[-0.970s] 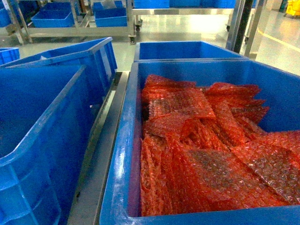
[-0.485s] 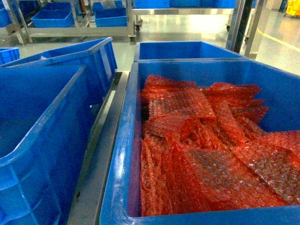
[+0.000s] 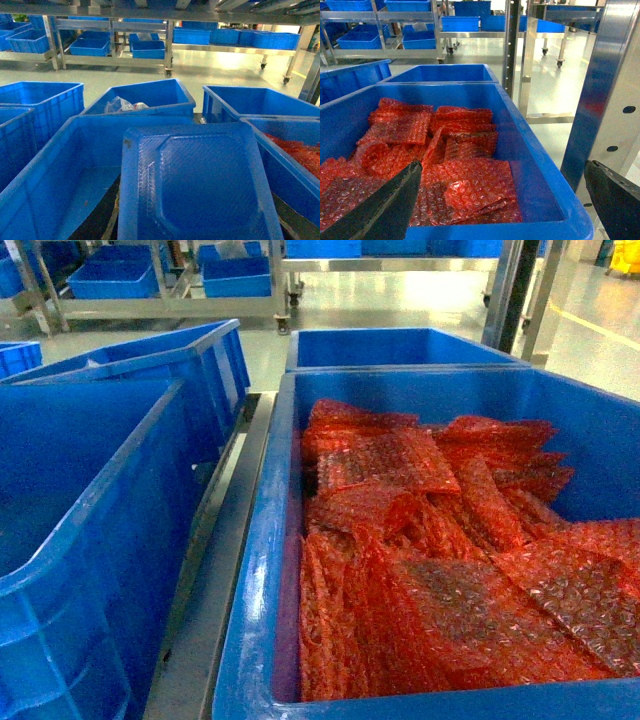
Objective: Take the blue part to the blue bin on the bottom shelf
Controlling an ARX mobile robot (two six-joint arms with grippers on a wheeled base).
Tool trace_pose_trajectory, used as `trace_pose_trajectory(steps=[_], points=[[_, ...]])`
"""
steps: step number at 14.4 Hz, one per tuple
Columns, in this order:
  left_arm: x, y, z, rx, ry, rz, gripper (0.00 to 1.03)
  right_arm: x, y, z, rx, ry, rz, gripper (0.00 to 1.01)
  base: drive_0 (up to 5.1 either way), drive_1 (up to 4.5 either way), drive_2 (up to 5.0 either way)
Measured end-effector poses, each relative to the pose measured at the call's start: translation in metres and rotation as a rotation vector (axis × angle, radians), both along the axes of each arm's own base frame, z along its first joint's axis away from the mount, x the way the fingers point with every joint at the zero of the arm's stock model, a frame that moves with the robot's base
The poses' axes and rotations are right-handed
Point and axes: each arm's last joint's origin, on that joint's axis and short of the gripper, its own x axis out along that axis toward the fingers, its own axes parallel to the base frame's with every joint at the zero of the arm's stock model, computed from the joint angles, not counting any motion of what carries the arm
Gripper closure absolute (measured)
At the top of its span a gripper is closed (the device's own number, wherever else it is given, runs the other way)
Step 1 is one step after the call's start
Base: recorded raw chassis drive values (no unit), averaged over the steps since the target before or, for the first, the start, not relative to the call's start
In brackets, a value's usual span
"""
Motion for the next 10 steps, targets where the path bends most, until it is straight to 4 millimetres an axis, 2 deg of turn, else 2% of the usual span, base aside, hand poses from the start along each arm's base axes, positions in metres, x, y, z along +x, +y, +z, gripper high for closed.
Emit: trace_pose_trajectory(steps=[9,10], points=[[0.0,0.0,0.0,0.0,0.0,0.0,0.59,0.0,0.0,0.0,0.0,0.0,0.0,0.03,-0.1,4.1,-4.3],[0.0,0.0,0.0,0.0,0.0,0.0,0.59,0.0,0.0,0.0,0.0,0.0,0.0,0.03,0.0,0.0,0.0]])
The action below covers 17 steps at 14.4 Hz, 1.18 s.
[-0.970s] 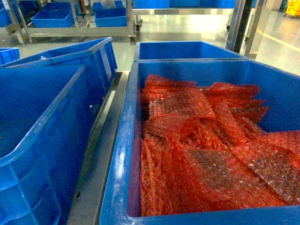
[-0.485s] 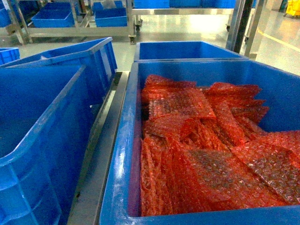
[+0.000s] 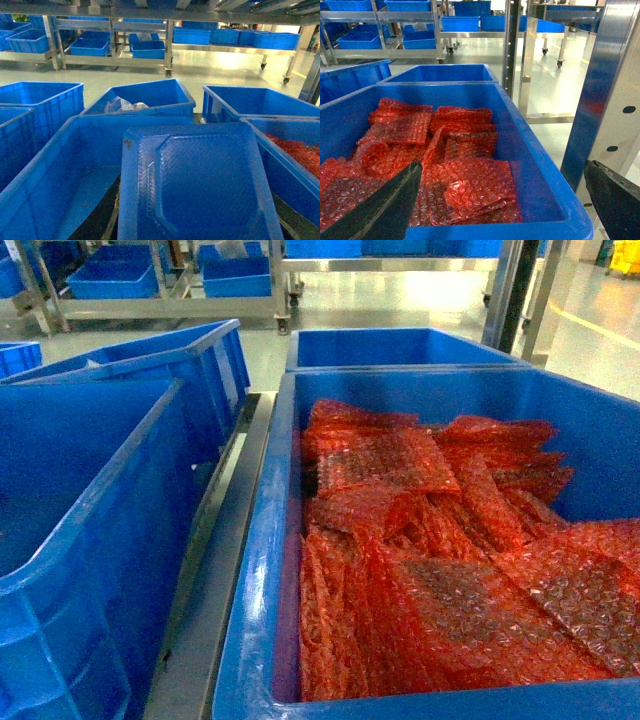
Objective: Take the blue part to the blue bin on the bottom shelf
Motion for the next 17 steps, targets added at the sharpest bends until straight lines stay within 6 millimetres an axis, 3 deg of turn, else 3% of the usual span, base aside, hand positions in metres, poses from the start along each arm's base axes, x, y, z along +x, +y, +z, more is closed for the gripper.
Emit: trace_pose_trajectory(steps=[4,7,13,17], points=[[-0.001,0.0,0.001,0.161,-0.019,0.401,0.59,0.0,0.0,0.0,0.0,-0.001,0.0,0.03,0.0,0.0,0.0],[0.002,0.0,-0.004,0.172,0.037,0.359,0.59,0.0,0.0,0.0,0.0,0.0,0.0,0.03,0.0,0.0,0.0],[0.076,0.015,0.002,0.102,0.08,0.342,0.59,0.0,0.0,0.0,0.0,-0.001,0.0,0.03,0.0,0.0,0.0],[0.119,0.025,-0.01,0.105,0.138,0.318,0.59,0.0,0.0,0.0,0.0,-0.001,0.0,0.03,0.0,0.0,0.0]])
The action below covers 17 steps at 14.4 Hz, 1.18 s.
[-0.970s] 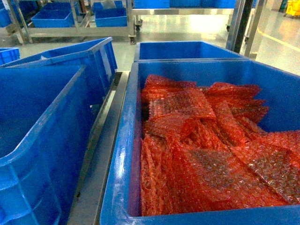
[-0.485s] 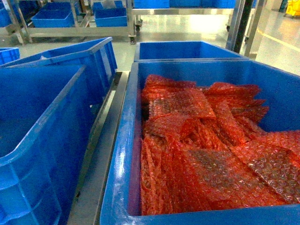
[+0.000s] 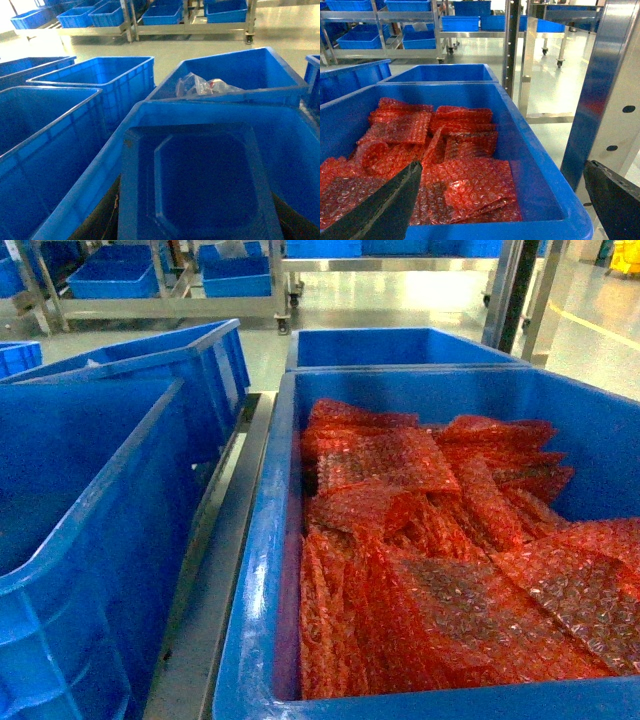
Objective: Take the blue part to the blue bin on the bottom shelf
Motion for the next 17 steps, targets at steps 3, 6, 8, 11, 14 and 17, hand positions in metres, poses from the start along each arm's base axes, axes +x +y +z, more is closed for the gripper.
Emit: trace_pose_trajectory(steps=[3,6,8,11,14,17], points=[[0.014,0.0,-0.009,0.004,0.018,-0.019,0.59,0.0,0.0,0.0,0.0,0.0,0.0,0.03,0.0,0.0,0.0],[0.015,-0.001,-0.004,-0.003,-0.01,-0.035,0.3,0.0,0.0,0.0,0.0,0.0,0.0,0.03,0.0,0.0,0.0],[0.015,-0.001,-0.004,-0.002,-0.01,-0.035,0.05,0.0,0.0,0.0,0.0,0.0,0.0,0.03,0.0,0.0,0.0],[0.001,-0.004,-0.005,-0.03,-0.112,-0.295,0.28,0.0,0.0,0.0,0.0,0.0,0.0,0.03,0.0,0.0,0.0],[-0.022,-0.016,-0.025,-0.057,-0.084,-0.392,0.59,0.0,0.0,0.0,0.0,0.0,0.0,0.03,0.0,0.0,0.0],[-0.039,-0.02,-0.032,-0.054,-0.093,-0.376,0.86,0.0,0.0,0.0,0.0,0.0,0.0,0.03,0.0,0.0,0.0]])
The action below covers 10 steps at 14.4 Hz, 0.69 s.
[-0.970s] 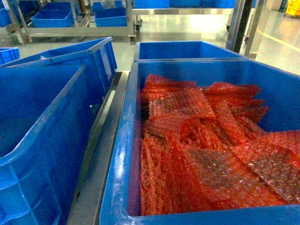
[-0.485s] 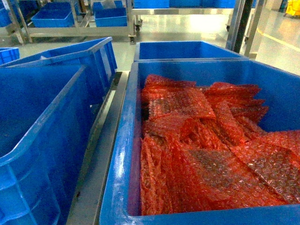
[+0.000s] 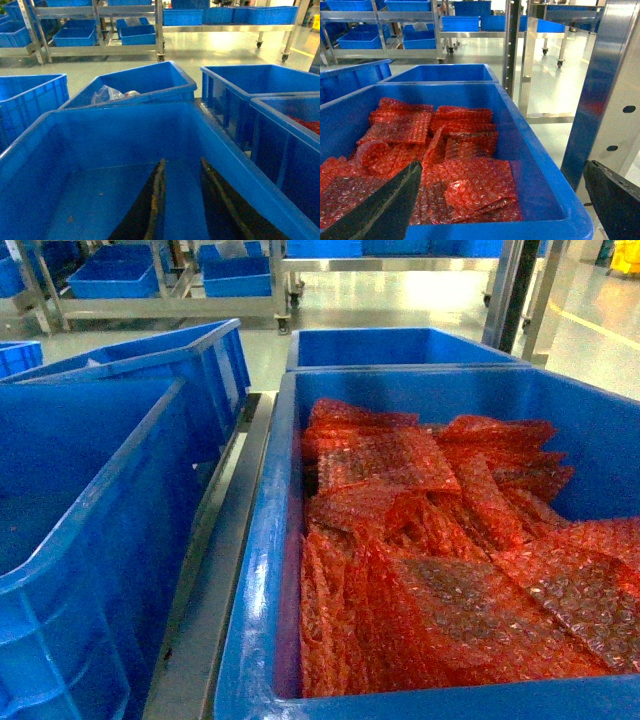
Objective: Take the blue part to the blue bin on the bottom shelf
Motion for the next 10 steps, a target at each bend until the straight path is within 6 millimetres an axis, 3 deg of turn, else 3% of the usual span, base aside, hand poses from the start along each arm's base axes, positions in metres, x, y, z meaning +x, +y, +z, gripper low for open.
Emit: trace_pose_trajectory(steps=[3,10], points=[[-0.012,-0.012,-0.006,-0.001,0.004,-0.029,1.01,0.0,0.0,0.0,0.0,0.0,0.0,0.03,0.0,0.0,0.0],[-0.042,-0.01,-0.023,-0.003,-0.026,-0.007,1.01,0.0,0.0,0.0,0.0,0.0,0.0,0.03,0.0,0.0,0.0]])
